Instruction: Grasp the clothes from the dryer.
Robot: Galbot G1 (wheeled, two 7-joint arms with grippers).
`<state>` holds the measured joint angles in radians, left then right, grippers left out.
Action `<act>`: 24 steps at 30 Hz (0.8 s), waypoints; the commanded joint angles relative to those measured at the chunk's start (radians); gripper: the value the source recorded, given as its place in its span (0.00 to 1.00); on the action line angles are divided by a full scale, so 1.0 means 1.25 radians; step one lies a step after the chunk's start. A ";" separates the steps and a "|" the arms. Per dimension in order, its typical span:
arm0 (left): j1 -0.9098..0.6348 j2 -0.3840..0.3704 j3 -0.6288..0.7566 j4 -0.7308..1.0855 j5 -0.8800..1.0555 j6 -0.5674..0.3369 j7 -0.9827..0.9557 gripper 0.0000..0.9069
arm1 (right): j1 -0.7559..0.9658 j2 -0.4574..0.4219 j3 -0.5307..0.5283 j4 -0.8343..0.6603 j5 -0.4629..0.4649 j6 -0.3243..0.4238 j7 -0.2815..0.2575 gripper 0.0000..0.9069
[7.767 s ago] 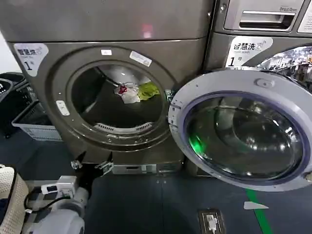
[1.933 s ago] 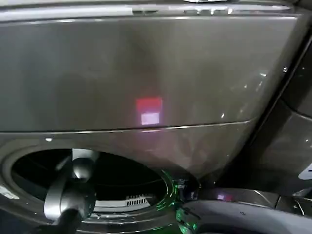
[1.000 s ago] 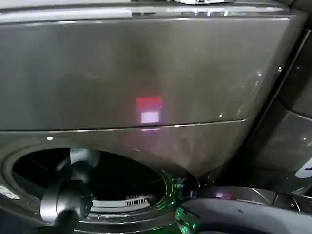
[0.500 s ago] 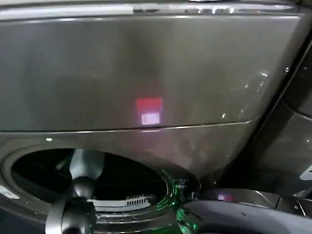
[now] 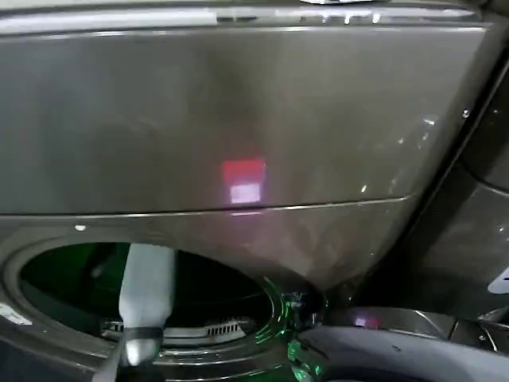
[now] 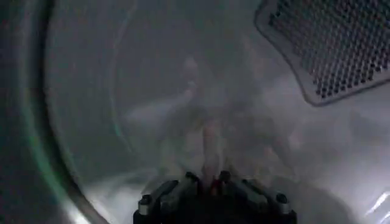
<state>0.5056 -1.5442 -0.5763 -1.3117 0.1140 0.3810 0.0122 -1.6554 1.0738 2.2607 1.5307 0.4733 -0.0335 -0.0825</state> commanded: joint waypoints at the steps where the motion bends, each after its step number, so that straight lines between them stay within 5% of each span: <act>1: 0.020 0.000 0.005 -0.052 -0.073 0.019 -0.039 0.00 | 0.003 0.001 -0.002 0.011 0.032 -0.014 0.005 1.00; 16: 0.020 -0.002 0.008 -0.044 -0.049 0.014 -0.021 0.00 | 0.005 0.010 -0.006 0.008 0.035 0.002 -0.002 1.00; 24: 0.022 -0.002 0.010 -0.040 -0.027 0.009 -0.002 0.00 | 0.004 0.010 0.009 0.034 0.052 -0.045 0.012 1.00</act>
<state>0.5337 -1.5471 -0.5655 -1.3593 0.0702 0.3940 -0.0002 -1.6526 1.0878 2.2647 1.5587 0.5268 -0.0593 -0.0784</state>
